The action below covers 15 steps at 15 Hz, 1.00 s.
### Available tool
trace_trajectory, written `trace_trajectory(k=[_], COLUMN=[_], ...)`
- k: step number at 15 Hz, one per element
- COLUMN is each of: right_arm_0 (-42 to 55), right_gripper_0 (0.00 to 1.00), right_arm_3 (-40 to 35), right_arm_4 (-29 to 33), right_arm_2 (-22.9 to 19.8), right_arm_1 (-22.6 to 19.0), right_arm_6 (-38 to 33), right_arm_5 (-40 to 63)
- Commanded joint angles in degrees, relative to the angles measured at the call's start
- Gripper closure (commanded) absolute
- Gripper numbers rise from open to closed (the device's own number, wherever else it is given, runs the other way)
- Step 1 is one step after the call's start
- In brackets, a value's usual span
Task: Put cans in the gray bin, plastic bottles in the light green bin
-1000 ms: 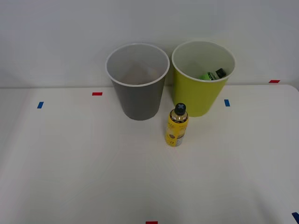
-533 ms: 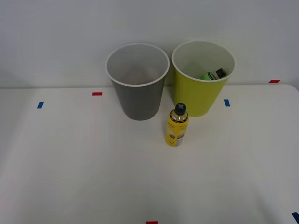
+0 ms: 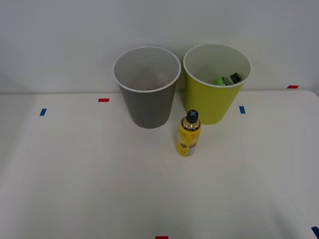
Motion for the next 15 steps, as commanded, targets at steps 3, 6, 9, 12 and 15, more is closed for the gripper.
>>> trace_trajectory(k=[3, 6, 9, 12, 15], right_arm_0=[0.0, -1.23, -4.48, -8.0, -10.37], right_gripper_0=[0.0, 0.0, 0.0, 0.0, 0.0], right_arm_3=[0.0, 1.67, 5.19, 5.36, 5.36], right_arm_4=[0.0, 0.09, -1.85, -0.88, -3.87], right_arm_2=[0.0, 0.44, 1.14, 3.25, 8.44], right_arm_1=[0.0, 0.53, 0.26, -1.76, -3.25], right_arm_6=[0.0, 0.0, 0.44, 2.02, 14.59], right_arm_5=[0.0, 0.7, 0.7, -0.18, 0.97])
